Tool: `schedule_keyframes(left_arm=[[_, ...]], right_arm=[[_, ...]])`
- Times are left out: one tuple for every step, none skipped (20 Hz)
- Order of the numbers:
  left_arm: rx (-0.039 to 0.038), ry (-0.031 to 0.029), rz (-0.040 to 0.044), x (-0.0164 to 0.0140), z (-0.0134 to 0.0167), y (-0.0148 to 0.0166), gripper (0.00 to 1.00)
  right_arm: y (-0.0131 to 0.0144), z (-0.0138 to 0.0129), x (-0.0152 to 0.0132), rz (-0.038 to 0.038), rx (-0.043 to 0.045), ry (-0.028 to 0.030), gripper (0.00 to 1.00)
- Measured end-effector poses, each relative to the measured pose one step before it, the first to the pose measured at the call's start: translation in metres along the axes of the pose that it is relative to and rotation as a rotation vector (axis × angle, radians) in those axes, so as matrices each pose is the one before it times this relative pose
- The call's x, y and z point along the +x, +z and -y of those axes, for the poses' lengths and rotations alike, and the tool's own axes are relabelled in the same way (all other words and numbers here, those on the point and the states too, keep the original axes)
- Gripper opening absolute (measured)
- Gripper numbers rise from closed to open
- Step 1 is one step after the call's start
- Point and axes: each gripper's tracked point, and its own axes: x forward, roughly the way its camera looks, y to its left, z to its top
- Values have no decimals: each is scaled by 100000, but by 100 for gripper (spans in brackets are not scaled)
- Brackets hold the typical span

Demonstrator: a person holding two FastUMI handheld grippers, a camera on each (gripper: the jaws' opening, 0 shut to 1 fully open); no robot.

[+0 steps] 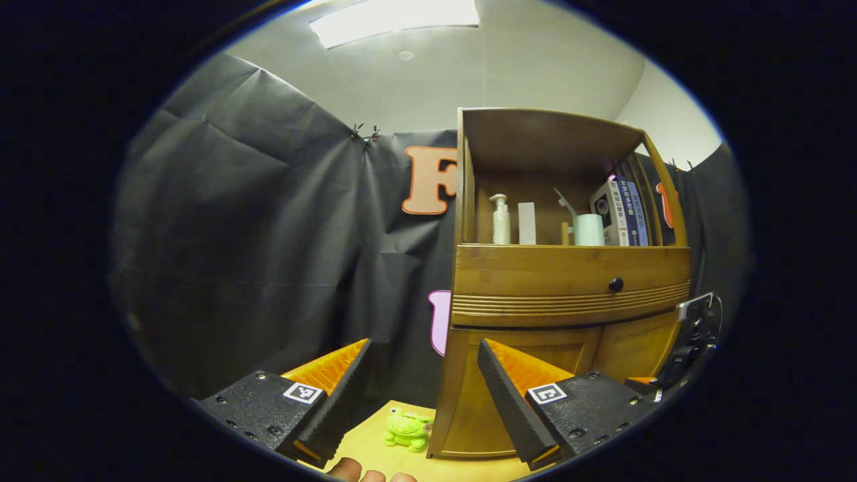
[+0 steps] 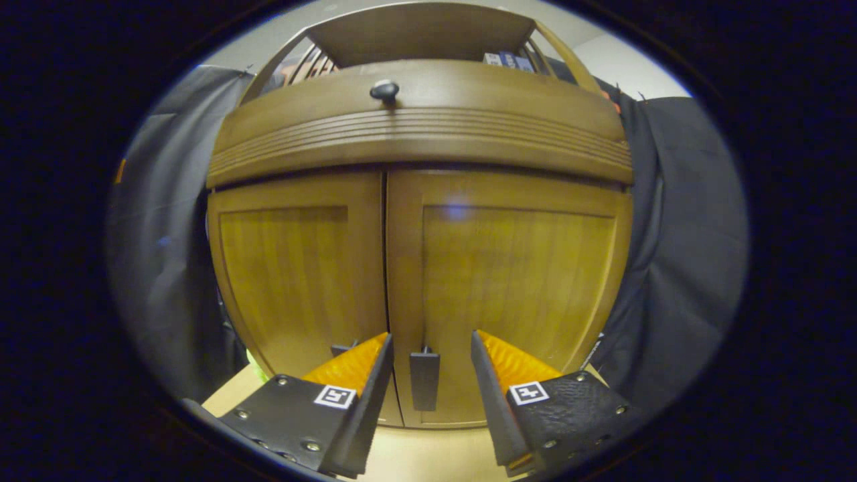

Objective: Open the right door of the double-door shoe cabinet with the right hand, and open the left door with the left hand.

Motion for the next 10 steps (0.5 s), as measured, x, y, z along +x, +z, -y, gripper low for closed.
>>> schedule_keyframes(left_arm=[[-366,1098,93,25,-292,-79,92],[-8,1109,-45,126,-227,-27,92],[372,1187,-220,65,-384,-138,92],[579,1219,-370,8,-403,-110,92],[404,1056,-413,174,-301,-174,92],[142,754,-410,61,-232,-127,92],[-41,738,-404,-94,-188,-86,92],[-115,738,-345,34,-215,-47,92],[-101,626,-219,14,-195,-72,92],[-48,445,-206,-14,-113,35,92]], right_arm=[[-602,-203,676,-1989,626,754,69],[-488,-2,629,-1409,689,390,69],[-346,-24,598,-1137,175,252,69],[-299,-27,249,-1356,-195,188,65],[-119,-58,388,-1140,-470,405,65],[-258,18,1106,-1401,-612,-1174,65],[60,527,431,628,-313,-2844,50],[-512,-277,43,157,1679,1180,34],[-262,61,331,-550,900,-706,39],[-321,-95,-81,-1228,1692,489,34]])
